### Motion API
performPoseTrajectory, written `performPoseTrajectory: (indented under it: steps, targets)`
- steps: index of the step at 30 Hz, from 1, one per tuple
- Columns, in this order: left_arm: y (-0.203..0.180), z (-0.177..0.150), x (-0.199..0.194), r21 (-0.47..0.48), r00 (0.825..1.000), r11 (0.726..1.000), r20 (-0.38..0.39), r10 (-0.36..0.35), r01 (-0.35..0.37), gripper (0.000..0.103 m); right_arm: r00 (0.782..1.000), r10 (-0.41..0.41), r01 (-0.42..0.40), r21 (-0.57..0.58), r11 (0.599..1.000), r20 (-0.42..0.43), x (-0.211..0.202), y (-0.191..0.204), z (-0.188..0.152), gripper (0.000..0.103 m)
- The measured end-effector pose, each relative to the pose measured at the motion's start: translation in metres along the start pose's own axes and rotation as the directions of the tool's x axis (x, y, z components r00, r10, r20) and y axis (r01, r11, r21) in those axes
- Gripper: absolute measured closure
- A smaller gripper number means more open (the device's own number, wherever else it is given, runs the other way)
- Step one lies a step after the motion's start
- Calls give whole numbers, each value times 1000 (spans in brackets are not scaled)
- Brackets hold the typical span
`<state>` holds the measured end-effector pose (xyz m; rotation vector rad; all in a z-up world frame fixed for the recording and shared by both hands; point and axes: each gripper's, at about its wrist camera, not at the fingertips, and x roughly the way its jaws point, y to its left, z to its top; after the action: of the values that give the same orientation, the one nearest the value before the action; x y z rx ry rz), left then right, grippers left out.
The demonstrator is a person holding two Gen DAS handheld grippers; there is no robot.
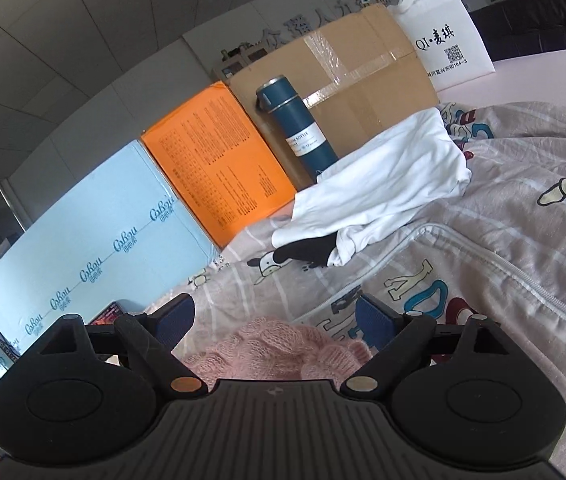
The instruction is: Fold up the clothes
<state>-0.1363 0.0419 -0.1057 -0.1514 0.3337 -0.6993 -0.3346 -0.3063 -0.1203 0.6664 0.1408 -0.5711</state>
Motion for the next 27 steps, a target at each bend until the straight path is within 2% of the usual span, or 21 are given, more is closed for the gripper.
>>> performPoseTrajectory:
  steps: [4, 6, 7, 8, 10, 13, 15, 17, 20, 22, 24, 27]
  targets:
    - [-21, -14, 16, 18, 994, 998, -86, -63, 64, 90, 999, 35, -35, -24, 999, -5, -5, 8, 0, 14]
    - [-28, -20, 22, 24, 988, 995, -118, -97, 101, 87, 998, 58, -59, -34, 998, -24, -5, 11, -2, 14]
    - [-30, -23, 23, 19, 983, 992, -132, -124, 128, 75, 997, 69, -70, -39, 997, -31, -5, 12, -3, 14]
    - [-32, -25, 25, 8, 976, 987, -146, -159, 162, 56, 996, 79, -80, -43, 996, -36, -5, 14, -4, 14]
    - [-32, -29, 26, -27, 959, 973, -163, -231, 230, 33, 994, 102, -104, -51, 993, -46, -5, 18, -6, 14]
    - [-22, -26, 20, -112, 942, 946, -117, -316, 304, 30, 986, 150, -154, -60, 986, -67, -6, 25, -9, 14]
    - [-6, -19, 9, -174, 936, 925, -40, -349, 337, 28, 976, 196, -202, -67, 977, -91, -7, 31, -12, 14]
    - [17, -10, -5, -240, 952, 922, 52, -301, 305, 20, 957, 259, -270, -70, 960, -131, -9, 37, -16, 14]
    - [55, -4, -19, -365, 985, 915, 103, -142, 170, 18, 913, 354, -371, -56, 927, -201, -7, 49, -24, 14]
    - [80, -6, -23, -443, 996, 892, 67, -67, 89, 18, 872, 411, -435, -37, 899, -265, -1, 61, -33, 14]
    - [97, -12, -25, -499, 1000, 866, 0, -26, 23, 18, 836, 440, -469, -12, 883, -327, 9, 73, -44, 17]
    - [107, -23, -23, -540, 996, 842, -75, -44, -4, 18, 782, 453, -495, 14, 869, -429, 26, 93, -63, 17]
